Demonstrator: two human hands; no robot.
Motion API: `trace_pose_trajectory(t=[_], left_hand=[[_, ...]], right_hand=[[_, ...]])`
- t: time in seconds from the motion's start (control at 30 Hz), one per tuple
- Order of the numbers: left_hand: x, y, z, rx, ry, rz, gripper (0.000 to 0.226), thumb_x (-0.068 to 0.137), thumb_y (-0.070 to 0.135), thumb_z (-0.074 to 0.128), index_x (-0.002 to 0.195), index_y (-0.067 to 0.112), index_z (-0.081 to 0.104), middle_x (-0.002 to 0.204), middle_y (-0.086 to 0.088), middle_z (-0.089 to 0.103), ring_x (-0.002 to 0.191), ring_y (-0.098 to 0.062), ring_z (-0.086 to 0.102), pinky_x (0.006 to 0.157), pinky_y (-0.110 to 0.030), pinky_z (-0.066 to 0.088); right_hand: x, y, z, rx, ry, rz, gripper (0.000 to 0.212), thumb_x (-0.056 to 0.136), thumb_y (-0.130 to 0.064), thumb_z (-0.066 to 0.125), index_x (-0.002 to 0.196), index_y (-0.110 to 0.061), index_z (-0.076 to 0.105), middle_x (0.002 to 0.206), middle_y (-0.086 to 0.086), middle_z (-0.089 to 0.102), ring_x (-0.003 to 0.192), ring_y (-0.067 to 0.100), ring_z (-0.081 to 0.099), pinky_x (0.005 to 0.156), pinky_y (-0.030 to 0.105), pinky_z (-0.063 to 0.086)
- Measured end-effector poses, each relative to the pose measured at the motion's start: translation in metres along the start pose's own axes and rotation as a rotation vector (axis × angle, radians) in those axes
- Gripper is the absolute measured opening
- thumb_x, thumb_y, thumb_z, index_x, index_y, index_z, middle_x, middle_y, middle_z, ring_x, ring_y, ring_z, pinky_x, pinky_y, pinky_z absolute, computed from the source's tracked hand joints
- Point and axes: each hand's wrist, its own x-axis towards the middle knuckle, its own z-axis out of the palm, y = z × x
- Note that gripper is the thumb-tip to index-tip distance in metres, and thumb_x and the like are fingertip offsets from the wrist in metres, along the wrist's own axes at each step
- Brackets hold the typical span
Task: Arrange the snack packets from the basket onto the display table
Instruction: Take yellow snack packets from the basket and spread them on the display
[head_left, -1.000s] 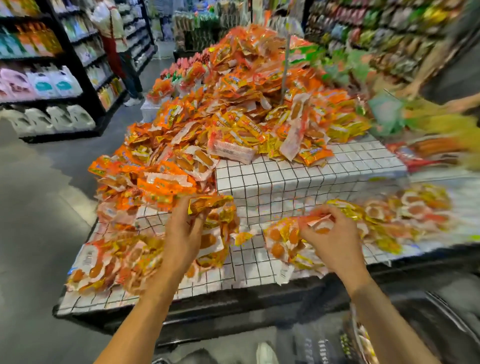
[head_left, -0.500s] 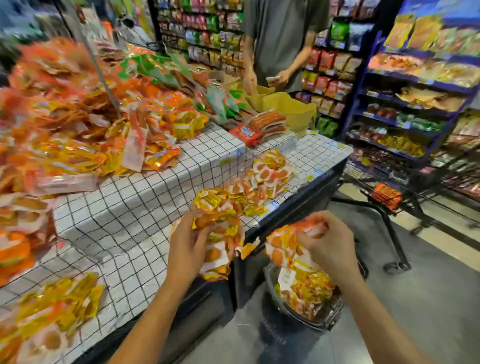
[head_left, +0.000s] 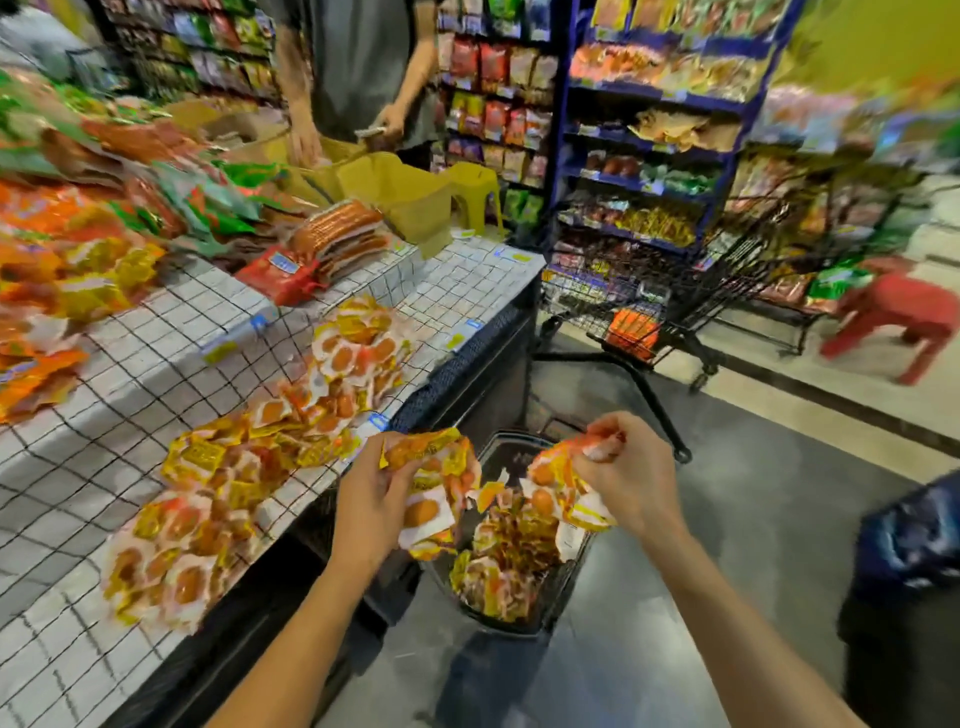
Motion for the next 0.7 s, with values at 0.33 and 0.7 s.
trace_pose_trajectory(t=[0.33, 0.7], left_hand=[[0.082, -0.075, 0.06, 0.061, -0.149, -0.117, 0.012, 0.096, 0.019, 0.062, 0.107, 0.02, 0.058, 0.078, 0.007, 0.065, 0.069, -0.001, 0.063, 0.059, -0.011, 0.044], [0.145, -0.199, 0.145, 0.021, -0.289, -0.288, 0.017, 0.095, 0.008, 0.061, 0.11, 0.015, 0.06, 0.098, 0.005, 0.067, 0.089, 0.012, 0.061, 0.069, -0.002, 0.042]], right_hand=[[0.077, 0.049, 0.034, -0.167, 0.051, 0.092, 0.026, 0.067, -0.029, 0.076, 0.09, -0.026, 0.067, 0.086, -0.008, 0.066, 0.081, 0.013, 0.061, 0.072, 0.032, 0.05], [0.132, 0.144, 0.15, -0.16, -0.077, 0.297, 0.028, 0.069, -0.022, 0.081, 0.087, -0.024, 0.06, 0.083, -0.004, 0.063, 0.077, 0.013, 0.061, 0.062, 0.018, 0.041]])
